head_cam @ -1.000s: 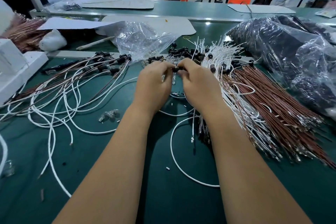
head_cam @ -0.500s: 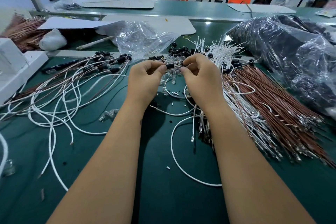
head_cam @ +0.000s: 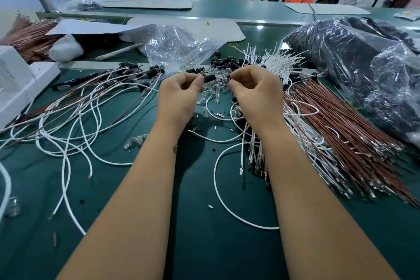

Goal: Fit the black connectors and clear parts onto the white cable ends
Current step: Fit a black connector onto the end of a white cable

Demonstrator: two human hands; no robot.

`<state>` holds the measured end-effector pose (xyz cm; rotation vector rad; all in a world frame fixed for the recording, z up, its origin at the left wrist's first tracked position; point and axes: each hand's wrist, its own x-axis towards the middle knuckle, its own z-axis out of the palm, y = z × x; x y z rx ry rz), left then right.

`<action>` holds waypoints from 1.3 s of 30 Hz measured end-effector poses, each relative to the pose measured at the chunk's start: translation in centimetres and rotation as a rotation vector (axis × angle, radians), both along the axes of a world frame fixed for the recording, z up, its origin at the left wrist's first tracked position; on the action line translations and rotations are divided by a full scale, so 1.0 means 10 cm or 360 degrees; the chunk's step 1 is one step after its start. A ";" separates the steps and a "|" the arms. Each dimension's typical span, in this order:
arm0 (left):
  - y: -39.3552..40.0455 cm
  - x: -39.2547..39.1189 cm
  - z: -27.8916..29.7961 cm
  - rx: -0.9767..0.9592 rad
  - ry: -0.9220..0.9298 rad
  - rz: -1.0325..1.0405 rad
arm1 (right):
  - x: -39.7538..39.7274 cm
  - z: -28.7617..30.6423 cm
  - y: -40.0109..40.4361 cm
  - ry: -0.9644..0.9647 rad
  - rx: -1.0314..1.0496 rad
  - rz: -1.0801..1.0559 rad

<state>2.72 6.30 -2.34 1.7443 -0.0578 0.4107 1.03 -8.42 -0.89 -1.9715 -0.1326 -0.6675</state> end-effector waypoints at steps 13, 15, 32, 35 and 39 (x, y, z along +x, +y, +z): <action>0.00 -0.02 0.02 -0.0035 -0.0016 -0.0052 | 0.02 -0.03 0.00 -0.0124 -0.0148 0.0022; 0.00 -0.03 0.02 -0.0040 -0.0028 -0.0063 | 0.02 -0.05 0.01 -0.0101 -0.0163 0.0055; -0.07 -0.11 0.06 0.0007 -0.0090 -0.0211 | 0.00 -0.03 0.02 -0.0018 -0.0002 0.0063; -0.06 -0.09 0.06 0.0048 -0.0154 -0.0117 | -0.01 -0.03 0.02 -0.0073 -0.0053 0.0066; -0.05 -0.08 0.05 0.0048 -0.0153 -0.0091 | -0.01 -0.03 0.02 -0.0134 -0.0076 0.0081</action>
